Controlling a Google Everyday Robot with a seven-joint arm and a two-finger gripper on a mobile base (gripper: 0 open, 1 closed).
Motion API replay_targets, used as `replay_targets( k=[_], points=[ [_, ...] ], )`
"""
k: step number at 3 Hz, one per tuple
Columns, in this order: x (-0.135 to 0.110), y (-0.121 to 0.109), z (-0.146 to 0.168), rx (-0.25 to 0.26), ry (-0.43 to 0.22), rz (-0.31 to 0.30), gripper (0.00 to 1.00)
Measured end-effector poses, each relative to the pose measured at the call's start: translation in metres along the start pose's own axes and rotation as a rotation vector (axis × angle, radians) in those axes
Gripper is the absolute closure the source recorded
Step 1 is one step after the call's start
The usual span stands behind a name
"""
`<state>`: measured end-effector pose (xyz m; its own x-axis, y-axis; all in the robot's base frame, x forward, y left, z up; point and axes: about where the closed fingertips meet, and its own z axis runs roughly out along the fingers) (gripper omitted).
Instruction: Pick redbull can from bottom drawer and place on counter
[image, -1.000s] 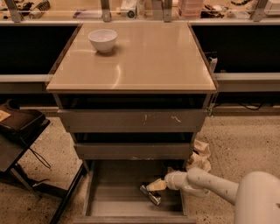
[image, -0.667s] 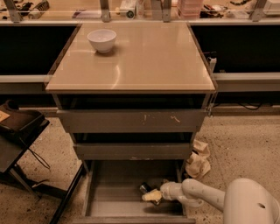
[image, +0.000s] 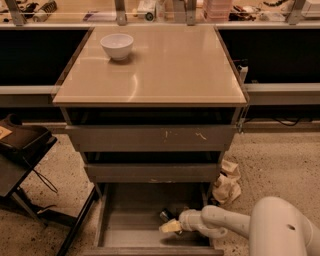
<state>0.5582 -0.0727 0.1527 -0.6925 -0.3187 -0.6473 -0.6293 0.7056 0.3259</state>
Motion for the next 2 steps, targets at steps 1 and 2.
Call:
replay_targets(
  k=[1,2],
  points=[
    [0.0061,-0.0054,0.0051,0.057,0.012,-0.003,0.0],
    [0.0059,-0.0058,0.005,0.057,0.011,-0.003,0.0]
  ],
)
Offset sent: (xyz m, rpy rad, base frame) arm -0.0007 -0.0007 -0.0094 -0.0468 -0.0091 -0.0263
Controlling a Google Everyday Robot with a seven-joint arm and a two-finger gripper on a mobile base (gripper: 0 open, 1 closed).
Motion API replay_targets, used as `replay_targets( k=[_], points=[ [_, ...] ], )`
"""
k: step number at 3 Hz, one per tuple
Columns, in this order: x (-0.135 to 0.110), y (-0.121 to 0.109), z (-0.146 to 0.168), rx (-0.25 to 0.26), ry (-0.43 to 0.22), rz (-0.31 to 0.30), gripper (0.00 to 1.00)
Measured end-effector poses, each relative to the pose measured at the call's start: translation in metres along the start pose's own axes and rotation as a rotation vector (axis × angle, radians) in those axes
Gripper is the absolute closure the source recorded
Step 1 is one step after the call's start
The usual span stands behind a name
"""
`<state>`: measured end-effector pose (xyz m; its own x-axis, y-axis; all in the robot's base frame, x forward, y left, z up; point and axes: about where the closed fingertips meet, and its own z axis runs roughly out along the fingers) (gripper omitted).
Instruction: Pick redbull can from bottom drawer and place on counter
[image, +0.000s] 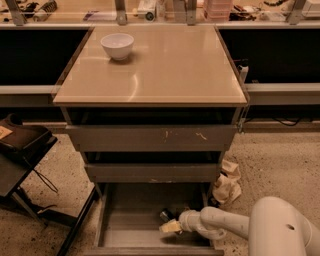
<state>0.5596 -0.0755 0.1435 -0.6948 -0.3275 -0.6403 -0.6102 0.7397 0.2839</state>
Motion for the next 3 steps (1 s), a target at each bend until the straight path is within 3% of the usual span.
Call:
replay_targets(
  k=[2,3],
  points=[
    [0.021,0.015,0.019,-0.141,-0.042,0.099,0.0],
    [0.021,0.015,0.019,-0.141,-0.042,0.099,0.0]
  ],
)
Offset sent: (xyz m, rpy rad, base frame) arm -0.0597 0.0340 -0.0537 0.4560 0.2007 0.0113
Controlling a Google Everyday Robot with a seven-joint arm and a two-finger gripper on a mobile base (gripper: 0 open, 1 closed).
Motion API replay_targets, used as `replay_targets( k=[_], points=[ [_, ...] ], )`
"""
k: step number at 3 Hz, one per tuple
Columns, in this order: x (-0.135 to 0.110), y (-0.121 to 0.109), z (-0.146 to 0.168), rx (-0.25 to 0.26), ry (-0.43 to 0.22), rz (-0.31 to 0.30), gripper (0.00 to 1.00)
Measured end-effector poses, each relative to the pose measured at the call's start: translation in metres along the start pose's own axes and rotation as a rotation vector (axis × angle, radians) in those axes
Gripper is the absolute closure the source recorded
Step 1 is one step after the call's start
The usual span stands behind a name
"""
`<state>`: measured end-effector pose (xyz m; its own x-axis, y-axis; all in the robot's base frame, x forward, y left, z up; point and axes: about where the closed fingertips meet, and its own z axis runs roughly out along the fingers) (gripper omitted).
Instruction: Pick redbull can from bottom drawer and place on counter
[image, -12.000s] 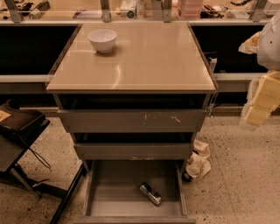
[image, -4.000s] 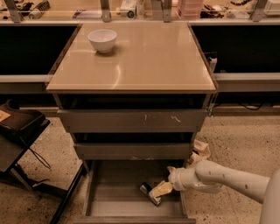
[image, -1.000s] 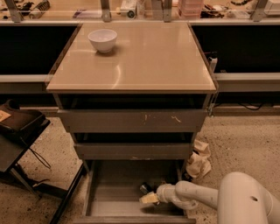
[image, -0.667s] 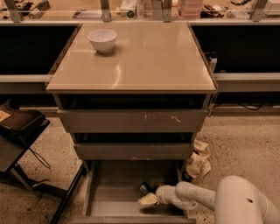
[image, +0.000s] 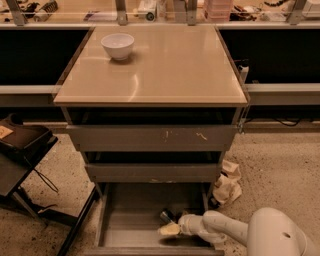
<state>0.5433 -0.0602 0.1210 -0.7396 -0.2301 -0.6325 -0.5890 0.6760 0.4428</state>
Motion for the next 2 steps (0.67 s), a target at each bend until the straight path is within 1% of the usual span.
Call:
replay_targets(
  k=[1,2],
  points=[
    [0.0,0.0,0.0,0.0,0.0,0.0,0.18],
    [0.0,0.0,0.0,0.0,0.0,0.0,0.41]
  ],
)
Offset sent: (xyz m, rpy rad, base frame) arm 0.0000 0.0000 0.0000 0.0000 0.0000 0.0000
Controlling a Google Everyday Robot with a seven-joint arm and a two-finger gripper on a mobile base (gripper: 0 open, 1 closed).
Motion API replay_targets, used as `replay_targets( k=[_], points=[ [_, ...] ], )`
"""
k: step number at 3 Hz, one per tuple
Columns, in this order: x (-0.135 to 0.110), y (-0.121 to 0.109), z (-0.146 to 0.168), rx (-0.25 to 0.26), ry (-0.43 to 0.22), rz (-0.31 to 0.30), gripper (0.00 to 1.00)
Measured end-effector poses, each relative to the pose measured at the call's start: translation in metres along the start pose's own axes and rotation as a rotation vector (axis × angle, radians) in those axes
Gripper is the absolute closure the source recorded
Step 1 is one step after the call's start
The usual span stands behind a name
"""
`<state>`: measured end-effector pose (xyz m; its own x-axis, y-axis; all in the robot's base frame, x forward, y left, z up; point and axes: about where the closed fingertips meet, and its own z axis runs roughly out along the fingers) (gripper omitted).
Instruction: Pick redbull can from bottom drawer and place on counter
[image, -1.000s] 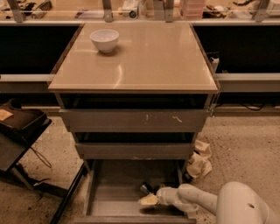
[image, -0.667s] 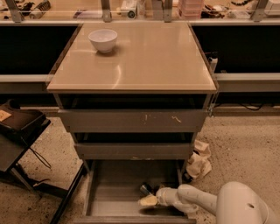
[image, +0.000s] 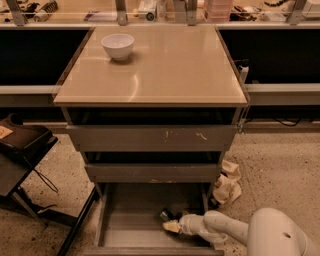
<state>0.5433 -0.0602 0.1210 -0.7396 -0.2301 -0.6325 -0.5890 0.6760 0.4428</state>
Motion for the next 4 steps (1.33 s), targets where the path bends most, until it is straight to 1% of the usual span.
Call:
replay_targets(
  k=[2,3,4],
  points=[
    [-0.004,0.002,-0.004,0.0,0.0,0.0,0.88],
    [-0.005,0.002,-0.005,0.0,0.0,0.0,1.0],
    [-0.031,-0.027,-0.056,0.028,-0.078,0.014,1.0]
  ],
)
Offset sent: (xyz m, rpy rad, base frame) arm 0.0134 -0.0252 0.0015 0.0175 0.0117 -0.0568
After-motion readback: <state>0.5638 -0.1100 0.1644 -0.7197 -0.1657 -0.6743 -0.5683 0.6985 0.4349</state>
